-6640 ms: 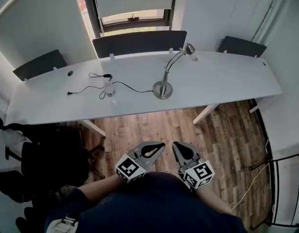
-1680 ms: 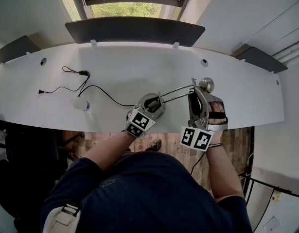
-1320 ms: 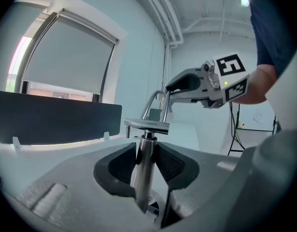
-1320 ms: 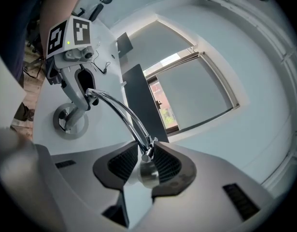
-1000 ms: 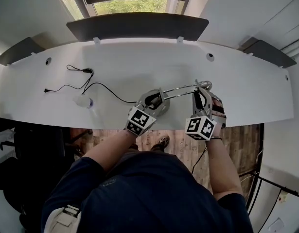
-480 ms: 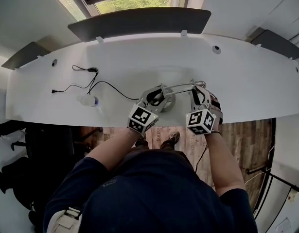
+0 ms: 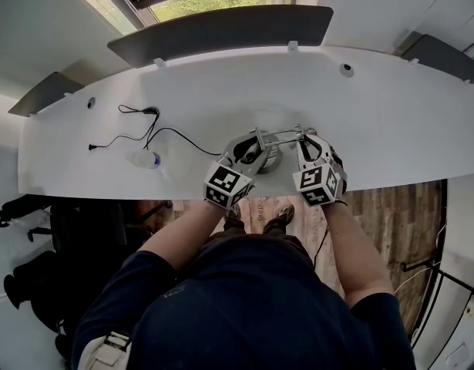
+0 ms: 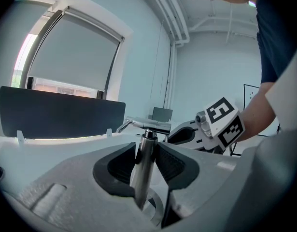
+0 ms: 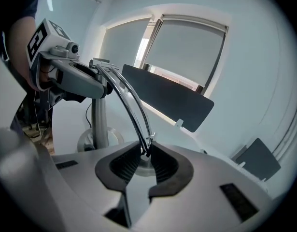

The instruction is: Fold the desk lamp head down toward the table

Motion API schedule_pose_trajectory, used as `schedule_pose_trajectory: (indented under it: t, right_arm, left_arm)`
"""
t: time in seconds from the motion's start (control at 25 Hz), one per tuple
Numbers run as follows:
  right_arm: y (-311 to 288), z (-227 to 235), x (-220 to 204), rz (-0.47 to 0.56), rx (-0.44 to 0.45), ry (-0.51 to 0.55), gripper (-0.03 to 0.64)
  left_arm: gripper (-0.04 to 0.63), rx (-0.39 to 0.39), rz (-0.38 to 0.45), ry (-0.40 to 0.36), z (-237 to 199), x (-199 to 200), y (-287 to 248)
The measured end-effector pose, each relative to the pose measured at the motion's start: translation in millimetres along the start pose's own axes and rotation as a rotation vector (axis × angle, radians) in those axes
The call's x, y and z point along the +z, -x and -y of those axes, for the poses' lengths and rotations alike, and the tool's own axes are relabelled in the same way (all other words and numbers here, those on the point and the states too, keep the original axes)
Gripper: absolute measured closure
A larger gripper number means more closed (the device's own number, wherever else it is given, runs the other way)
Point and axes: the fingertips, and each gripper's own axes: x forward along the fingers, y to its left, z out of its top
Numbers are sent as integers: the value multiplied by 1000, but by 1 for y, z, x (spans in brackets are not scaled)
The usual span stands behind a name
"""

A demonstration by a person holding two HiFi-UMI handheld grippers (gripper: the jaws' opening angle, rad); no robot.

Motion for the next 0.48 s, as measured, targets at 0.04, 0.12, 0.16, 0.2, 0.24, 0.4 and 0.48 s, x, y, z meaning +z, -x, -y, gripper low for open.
schedule_pose_trajectory:
  t: [0.04, 0.12, 0.16, 0.2, 0.24, 0.4, 0.48]
  right_arm:
    - [-2, -2, -1, 0, 8, -22, 546]
    - [-4, -7, -3, 3, 16, -61, 546]
    - [-6, -8, -3, 5, 16, -75, 548]
    - [-7, -10, -3, 8, 17, -85, 548]
    - [-8, -11, -4, 9, 18, -94, 549]
    - [-11, -17, -7, 5, 33, -131, 552]
    - [-13, -20, -8, 4, 35, -145, 553]
  left_arm:
    - [469, 1, -1, 1, 0, 0, 0]
    - [469, 2, -2, 2, 0, -1, 0]
    - [469, 2, -2, 1, 0, -1, 0]
    - [469, 3, -4, 2, 0, -1, 0]
    - [469, 2, -9, 5, 0, -1, 0]
    - [469, 2, -18, 6, 1, -1, -1]
    - [469, 6, -20, 6, 1, -2, -1]
